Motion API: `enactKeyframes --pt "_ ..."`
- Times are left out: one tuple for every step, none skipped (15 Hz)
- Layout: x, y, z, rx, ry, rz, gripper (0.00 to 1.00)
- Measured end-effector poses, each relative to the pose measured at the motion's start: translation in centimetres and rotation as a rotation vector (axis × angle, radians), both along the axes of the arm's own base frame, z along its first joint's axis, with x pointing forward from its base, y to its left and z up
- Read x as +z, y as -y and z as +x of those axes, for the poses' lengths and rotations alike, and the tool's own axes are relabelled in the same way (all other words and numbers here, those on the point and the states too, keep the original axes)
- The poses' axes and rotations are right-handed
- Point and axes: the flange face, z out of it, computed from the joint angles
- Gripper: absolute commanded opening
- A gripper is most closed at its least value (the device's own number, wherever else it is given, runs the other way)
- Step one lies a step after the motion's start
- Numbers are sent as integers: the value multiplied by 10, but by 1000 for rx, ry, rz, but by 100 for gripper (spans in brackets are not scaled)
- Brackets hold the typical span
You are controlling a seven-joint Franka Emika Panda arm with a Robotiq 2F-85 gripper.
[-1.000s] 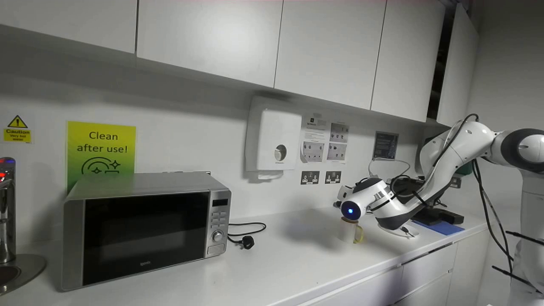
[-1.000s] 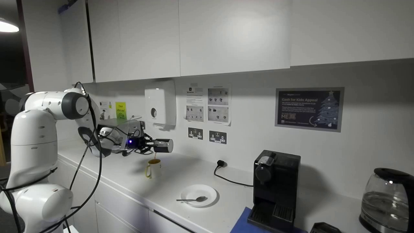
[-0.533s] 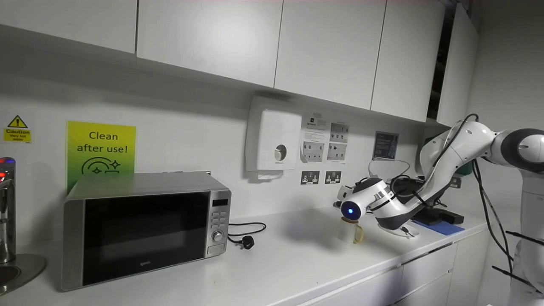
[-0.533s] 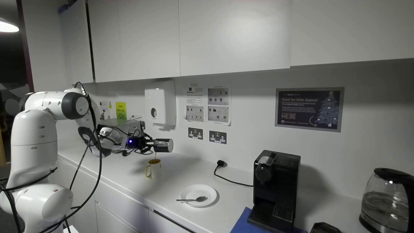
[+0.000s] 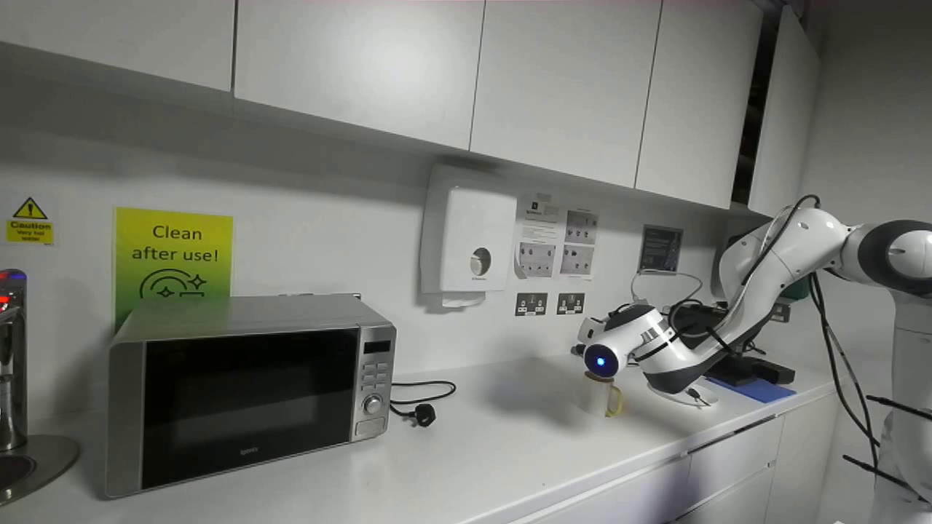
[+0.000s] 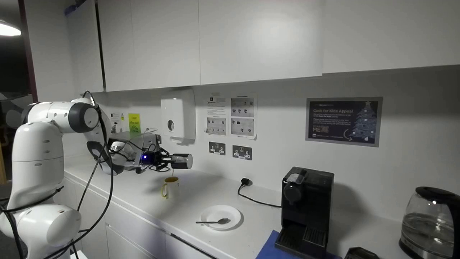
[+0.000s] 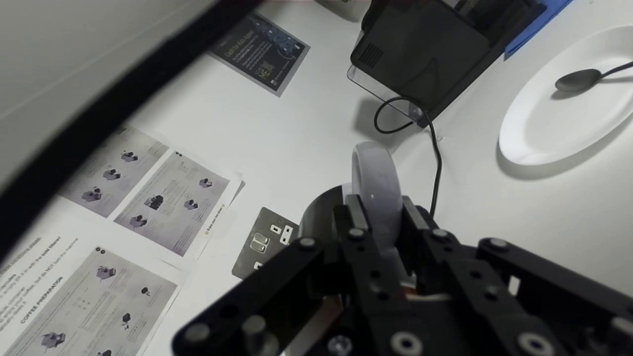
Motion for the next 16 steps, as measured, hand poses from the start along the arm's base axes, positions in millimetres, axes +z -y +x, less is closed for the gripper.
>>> enactKeyframes --pt "0 0 0 1 1 -1 5" --pt "0 0 0 2 1 -2 5" --pt "0 0 0 2 2 -2 5" --pt "0 0 0 2 2 -3 5" --pt "0 0 0 2 2 -3 5" --pt "1 0 0 1 3 -4 5" --pt "1 0 0 0 3 -5 5" --pt "1 1 0 -2 5 -7 5" --pt "1 1 0 -5 6 -10 5" --pt "2 2 0 -10 8 -13 5" --pt "2 3 0 -14 10 -17 5" --pt "3 3 0 -19 13 -21 5" --pt "3 4 -1 -22 14 -23 5" --pt "3 4 -1 -23 15 -24 5" --pt "3 4 -1 -23 15 -24 5" --pt "3 4 -1 -23 15 -24 5"
